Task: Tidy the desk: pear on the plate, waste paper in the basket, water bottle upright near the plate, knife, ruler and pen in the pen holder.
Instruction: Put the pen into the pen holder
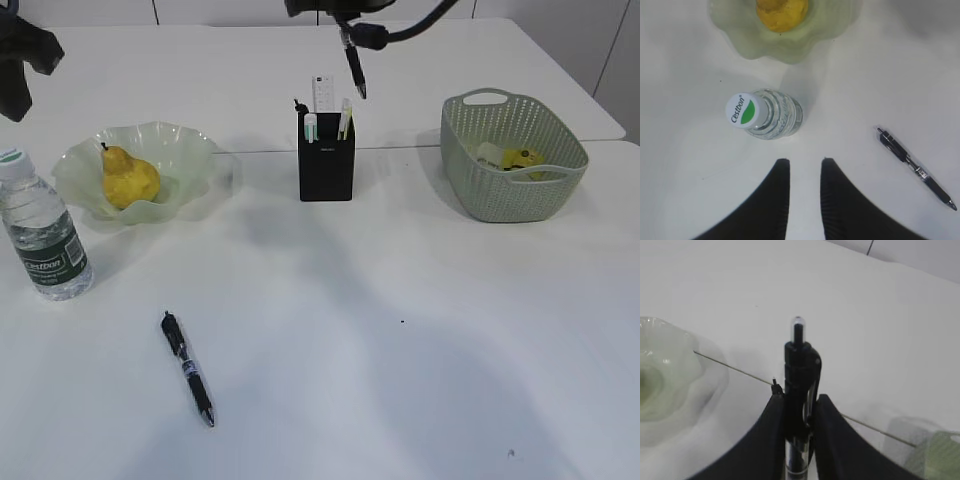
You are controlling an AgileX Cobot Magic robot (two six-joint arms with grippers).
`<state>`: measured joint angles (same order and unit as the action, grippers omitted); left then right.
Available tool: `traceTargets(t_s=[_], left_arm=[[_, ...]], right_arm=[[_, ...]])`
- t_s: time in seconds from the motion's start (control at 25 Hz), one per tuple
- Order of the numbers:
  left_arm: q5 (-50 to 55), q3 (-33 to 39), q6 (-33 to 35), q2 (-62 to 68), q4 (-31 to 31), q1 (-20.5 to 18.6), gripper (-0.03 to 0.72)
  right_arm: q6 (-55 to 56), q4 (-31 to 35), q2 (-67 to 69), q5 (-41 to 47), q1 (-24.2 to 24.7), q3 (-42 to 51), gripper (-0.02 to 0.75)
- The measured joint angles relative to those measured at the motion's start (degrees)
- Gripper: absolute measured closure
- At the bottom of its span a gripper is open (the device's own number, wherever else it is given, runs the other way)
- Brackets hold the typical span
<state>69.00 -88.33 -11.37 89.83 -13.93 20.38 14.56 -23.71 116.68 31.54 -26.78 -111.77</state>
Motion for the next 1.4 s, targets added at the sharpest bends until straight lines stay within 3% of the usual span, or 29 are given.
traceTargets(t_s=[0.32,0.64,1.24,1.4], left_arm=[[-0.38,0.0,0.0,0.0,0.0,0.0,0.546],[-0.5,0.0,0.0,0.0,0.0,0.0,0.546],[-0.59,0.0,0.0,0.0,0.0,0.0,0.546],[-0.59,0.0,0.0,0.0,0.0,0.0,0.546]], right_arm=[[0.0,-1.1,0.0,-20.36,1.5,7.95,0.586],[4.37,-1.22,0.23,-32.31,5.88,8.95,0.586],[5.2,-1.32,4.92,-40.63,7.14,8.95,0.586],[5.2,-3.97,7.03,-45.04,7.14,9.05,0.586]])
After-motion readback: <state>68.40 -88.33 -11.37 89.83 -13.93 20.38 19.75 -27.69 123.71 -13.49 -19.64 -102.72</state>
